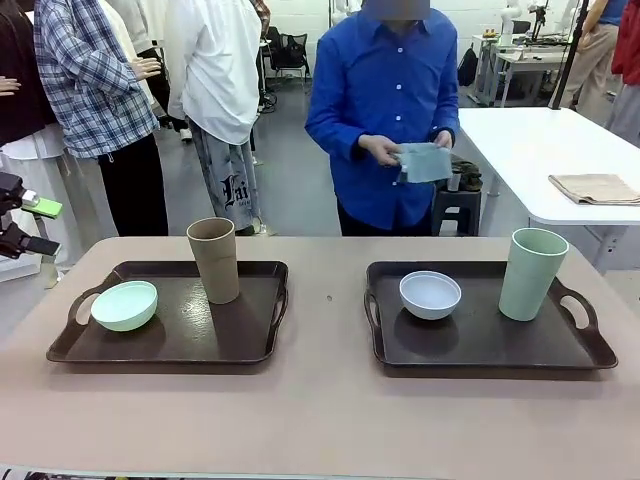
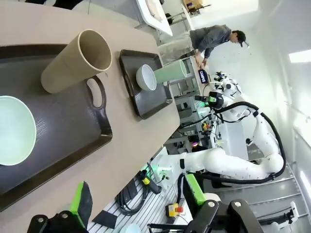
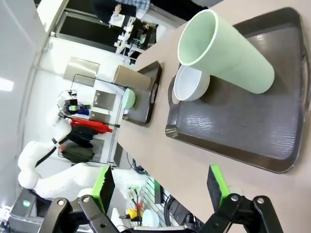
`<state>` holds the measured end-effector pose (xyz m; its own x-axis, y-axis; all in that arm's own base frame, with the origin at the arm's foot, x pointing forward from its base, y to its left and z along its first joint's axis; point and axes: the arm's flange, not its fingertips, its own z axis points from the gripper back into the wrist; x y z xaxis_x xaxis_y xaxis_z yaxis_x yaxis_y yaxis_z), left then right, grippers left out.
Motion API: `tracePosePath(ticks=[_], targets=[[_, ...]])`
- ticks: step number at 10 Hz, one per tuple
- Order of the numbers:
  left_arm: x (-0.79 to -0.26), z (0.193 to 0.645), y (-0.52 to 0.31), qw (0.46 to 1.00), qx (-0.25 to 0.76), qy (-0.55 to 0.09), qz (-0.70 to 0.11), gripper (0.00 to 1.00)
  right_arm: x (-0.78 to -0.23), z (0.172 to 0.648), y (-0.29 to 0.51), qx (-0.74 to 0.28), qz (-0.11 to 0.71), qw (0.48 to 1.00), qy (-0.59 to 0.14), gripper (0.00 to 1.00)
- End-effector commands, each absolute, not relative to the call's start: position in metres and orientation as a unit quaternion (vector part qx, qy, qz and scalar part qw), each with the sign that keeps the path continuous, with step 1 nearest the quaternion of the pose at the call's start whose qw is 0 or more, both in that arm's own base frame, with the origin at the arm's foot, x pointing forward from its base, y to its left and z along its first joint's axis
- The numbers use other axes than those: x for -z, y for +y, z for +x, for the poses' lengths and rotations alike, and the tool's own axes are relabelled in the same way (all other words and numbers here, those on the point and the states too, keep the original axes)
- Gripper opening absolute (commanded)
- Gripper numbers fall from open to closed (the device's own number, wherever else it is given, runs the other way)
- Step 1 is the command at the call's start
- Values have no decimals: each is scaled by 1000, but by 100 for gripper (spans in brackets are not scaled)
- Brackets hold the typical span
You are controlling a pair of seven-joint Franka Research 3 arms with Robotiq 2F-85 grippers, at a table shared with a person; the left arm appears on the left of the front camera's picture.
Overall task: Set up a tray with a mat and arrange the tableware.
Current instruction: Pick up the Picnic Bowl and Reusable plastic cup from the Handle tray in front of the human's position and hold them in the air.
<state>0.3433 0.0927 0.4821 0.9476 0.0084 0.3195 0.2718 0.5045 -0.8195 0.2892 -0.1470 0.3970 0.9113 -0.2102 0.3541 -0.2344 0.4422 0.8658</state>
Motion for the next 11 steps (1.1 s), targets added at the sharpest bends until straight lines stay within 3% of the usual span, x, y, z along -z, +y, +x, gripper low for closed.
tracePosePath(ticks=[1,11], targets=[[-488,339,97,867,75,-131,-475,100,-405,262,-133,-12,516,831,-208,100],[-485,343,96,864,78,-136,-478,100,-410,280,-150,-16,513,830,-219,100]])
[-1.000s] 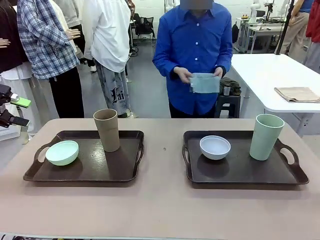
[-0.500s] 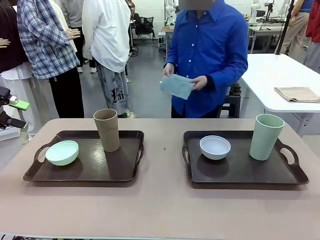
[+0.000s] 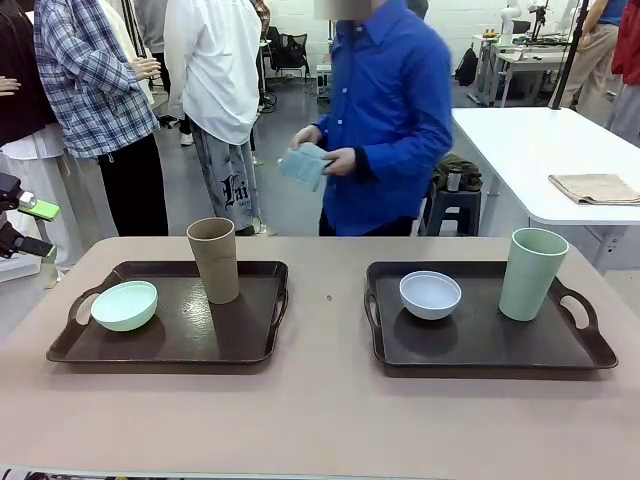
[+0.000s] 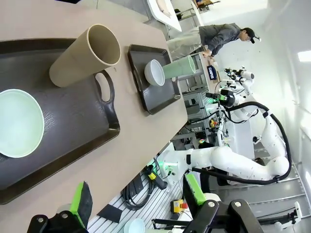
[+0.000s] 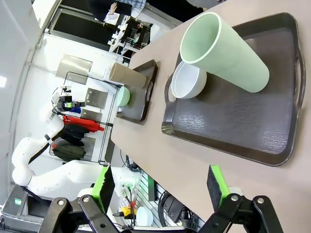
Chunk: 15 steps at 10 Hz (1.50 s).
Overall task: Set up a tray with a mat and arrange the tableware.
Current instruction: Pick up the Picnic Bowl and Reusable plastic cup from the Handle tray in front of the human's position and hold them in the air.
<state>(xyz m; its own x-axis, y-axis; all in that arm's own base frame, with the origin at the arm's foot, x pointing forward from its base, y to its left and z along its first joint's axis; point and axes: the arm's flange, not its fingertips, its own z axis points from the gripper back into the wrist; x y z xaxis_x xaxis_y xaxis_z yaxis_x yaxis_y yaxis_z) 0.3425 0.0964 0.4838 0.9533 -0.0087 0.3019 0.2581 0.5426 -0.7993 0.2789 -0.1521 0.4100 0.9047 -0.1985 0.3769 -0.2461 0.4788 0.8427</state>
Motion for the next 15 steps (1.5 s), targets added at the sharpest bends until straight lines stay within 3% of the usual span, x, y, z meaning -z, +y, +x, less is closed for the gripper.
tracePosePath(ticks=[1,15], targets=[[-485,343,96,864,78,-136,-478,100,-410,280,-150,-16,513,830,-219,100],[-485,343,96,864,78,-136,-478,100,-410,280,-150,-16,513,830,-219,100]])
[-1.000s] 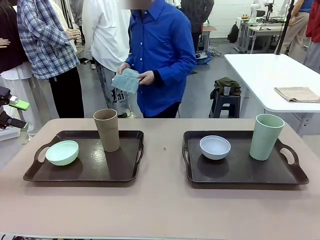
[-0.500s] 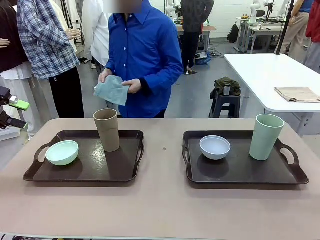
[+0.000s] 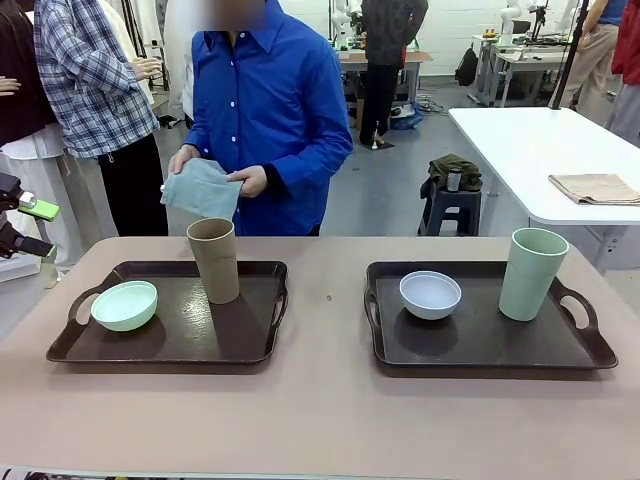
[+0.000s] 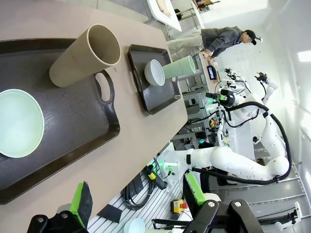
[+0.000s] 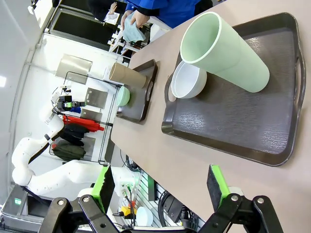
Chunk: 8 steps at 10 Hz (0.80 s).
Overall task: Set up a tray with a mat and arrange the tableware.
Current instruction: Pick up the Picnic Bowl and Reusable plastic cup from the Handle tray in front of the human's position and hold them in the air.
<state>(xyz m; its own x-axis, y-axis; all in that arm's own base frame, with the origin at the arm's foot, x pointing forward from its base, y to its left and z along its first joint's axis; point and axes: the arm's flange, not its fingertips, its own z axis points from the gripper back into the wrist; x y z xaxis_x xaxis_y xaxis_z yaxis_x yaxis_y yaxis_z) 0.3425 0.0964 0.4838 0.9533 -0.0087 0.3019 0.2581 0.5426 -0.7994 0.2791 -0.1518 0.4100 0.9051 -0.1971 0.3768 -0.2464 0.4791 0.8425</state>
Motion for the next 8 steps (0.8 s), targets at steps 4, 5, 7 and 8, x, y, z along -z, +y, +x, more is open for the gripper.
tracePosePath(ticks=[4,5,7,8], targets=[[-485,343,96,864,78,-136,-478,100,-410,280,-150,-16,513,830,-219,100],[-485,343,96,864,78,-136,-478,100,-410,280,-150,-16,513,830,-219,100],[-485,343,96,864,78,-136,-478,100,-410,280,-150,-16,513,830,-219,100],[-485,343,96,864,78,-136,-478,100,-410,280,-150,-16,513,830,-219,100]])
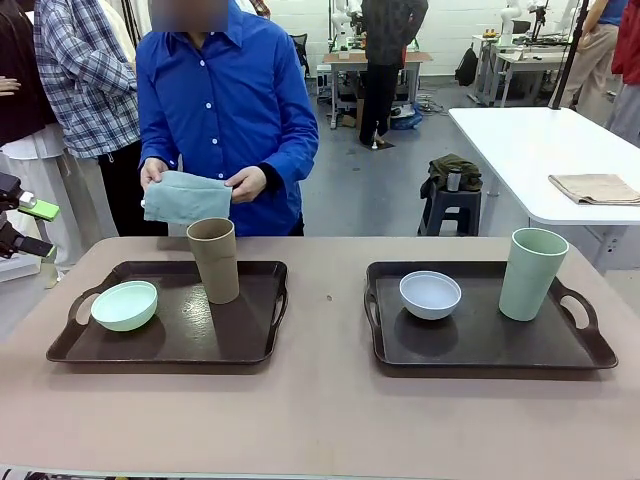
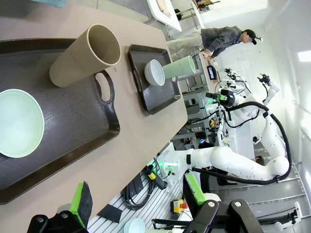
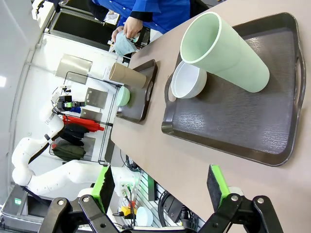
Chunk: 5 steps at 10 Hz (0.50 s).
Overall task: Set up a tray with a mat and arrange the tableware.
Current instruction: Pick up the Picnic Bowl and Reusable plastic cup from the Handle tray in front of the human's position and hold them in the air.
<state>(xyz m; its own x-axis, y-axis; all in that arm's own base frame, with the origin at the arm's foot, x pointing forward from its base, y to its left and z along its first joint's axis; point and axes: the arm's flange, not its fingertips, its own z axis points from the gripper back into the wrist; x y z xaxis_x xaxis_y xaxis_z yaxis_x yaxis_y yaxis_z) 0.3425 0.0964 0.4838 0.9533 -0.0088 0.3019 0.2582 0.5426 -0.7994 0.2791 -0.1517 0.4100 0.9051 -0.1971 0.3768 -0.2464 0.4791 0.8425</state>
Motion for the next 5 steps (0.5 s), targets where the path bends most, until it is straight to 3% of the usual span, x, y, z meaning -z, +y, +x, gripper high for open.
tracePosePath(ticks=[1,5], targets=[[-485,343,96,864,78,-136,-478,100,-410,280,-150,-16,513,830,-219,100],[-485,343,96,864,78,-136,-478,100,-410,280,-150,-16,513,830,-219,100]])
